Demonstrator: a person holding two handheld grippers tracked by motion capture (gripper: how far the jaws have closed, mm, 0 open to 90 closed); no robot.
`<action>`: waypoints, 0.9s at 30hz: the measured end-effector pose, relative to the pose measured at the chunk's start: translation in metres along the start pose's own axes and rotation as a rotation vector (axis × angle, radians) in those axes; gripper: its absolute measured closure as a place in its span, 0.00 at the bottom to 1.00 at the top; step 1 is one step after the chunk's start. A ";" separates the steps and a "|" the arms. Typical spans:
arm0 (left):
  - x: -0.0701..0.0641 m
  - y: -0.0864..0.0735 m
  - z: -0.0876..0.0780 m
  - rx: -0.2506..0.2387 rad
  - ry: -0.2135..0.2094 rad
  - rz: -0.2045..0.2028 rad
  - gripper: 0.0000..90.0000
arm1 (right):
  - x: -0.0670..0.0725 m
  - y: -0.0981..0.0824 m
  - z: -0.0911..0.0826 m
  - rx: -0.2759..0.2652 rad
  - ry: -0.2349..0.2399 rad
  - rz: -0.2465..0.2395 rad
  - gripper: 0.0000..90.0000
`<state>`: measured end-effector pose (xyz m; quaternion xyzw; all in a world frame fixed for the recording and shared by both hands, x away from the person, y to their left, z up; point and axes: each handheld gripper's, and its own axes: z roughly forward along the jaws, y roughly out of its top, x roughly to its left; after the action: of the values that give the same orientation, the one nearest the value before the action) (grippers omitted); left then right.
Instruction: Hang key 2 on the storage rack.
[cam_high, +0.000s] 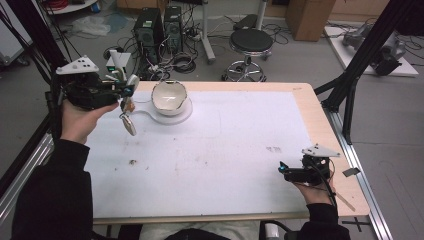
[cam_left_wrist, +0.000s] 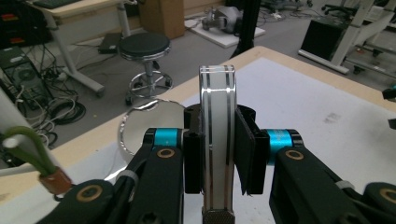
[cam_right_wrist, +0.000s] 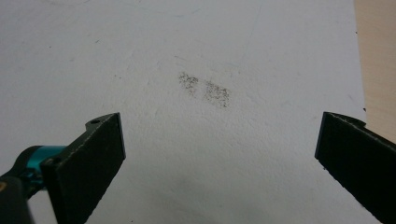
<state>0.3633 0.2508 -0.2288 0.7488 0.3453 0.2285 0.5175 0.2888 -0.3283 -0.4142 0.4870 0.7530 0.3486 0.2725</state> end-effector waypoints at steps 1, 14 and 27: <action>0.003 0.001 -0.002 -0.005 0.004 -0.005 0.83 | 0.000 0.000 0.000 0.003 0.000 0.006 0.01; 0.042 -0.001 -0.013 -0.041 0.077 -0.078 0.83 | 0.000 0.001 0.003 0.012 -0.006 0.006 0.01; 0.069 0.005 -0.010 -0.053 0.183 -0.086 0.83 | 0.002 0.000 0.005 0.019 -0.004 -0.003 0.01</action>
<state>0.4031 0.3076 -0.2215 0.6953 0.4168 0.2823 0.5130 0.2917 -0.3252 -0.4169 0.4893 0.7564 0.3399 0.2699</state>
